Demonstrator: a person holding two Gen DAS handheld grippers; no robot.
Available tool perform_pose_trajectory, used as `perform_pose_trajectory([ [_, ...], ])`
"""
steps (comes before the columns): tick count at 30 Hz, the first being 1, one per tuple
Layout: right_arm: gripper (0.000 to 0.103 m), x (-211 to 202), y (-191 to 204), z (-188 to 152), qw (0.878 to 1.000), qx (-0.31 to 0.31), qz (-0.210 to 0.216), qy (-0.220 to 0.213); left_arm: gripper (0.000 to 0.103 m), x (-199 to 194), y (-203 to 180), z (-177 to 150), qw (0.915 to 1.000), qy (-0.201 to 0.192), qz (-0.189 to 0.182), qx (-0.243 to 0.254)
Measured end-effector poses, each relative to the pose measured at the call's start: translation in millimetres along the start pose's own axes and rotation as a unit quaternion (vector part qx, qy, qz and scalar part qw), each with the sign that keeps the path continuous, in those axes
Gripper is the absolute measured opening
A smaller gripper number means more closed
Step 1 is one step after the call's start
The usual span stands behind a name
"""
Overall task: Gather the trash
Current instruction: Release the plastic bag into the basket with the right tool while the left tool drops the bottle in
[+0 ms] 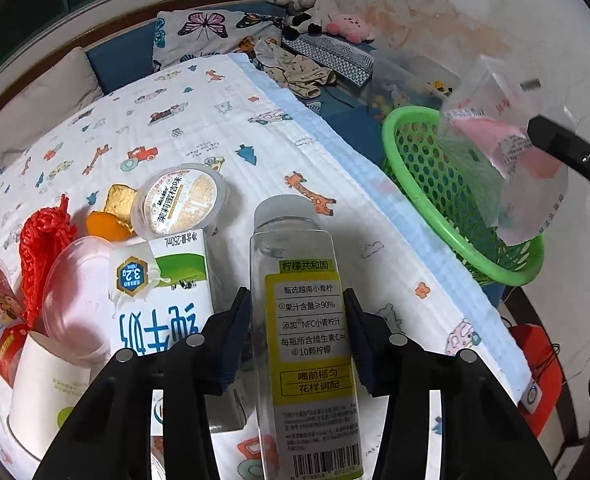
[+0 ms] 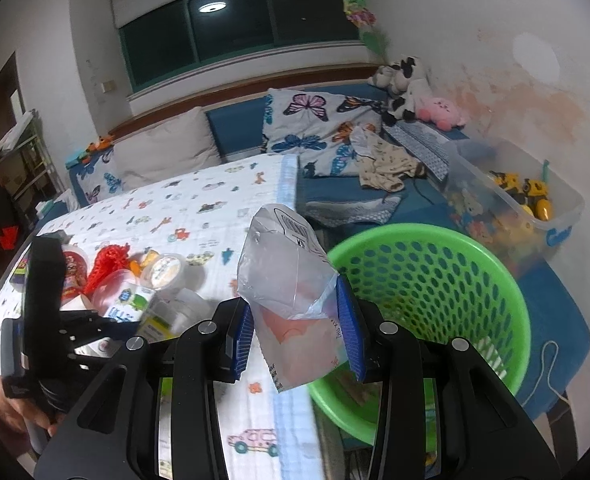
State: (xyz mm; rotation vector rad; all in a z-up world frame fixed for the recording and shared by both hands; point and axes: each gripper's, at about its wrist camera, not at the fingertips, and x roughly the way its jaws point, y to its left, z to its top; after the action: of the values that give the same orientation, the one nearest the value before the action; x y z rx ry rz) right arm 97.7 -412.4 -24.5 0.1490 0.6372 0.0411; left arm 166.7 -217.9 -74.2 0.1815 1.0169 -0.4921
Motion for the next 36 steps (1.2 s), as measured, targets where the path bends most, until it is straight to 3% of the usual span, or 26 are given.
perform_pose_trajectory([
  [12, 0.04, 16, -42, -15, 0.998, 0.032, -0.039, 0.028, 0.045, -39, -16, 16, 0.9969, -0.042, -0.067, 0.004],
  [17, 0.045, 21, -55, -21, 0.997, 0.042, -0.053, 0.036, 0.045, -48, -27, 31, 0.9953, -0.053, -0.08, 0.011],
  [21, 0.056, 18, -61, -24, 0.997, 0.047, -0.058, 0.032, 0.045, -53, -37, 42, 0.9942, -0.061, -0.085, 0.023],
  [29, 0.062, 1, -70, -24, 0.996, 0.048, -0.074, 0.017, 0.045, -53, -66, 67, 0.9914, -0.072, -0.096, 0.054],
  [36, 0.063, -23, -87, -32, 0.994, 0.062, -0.088, 0.006, 0.045, -31, -94, 85, 0.9892, -0.053, -0.119, 0.068],
])
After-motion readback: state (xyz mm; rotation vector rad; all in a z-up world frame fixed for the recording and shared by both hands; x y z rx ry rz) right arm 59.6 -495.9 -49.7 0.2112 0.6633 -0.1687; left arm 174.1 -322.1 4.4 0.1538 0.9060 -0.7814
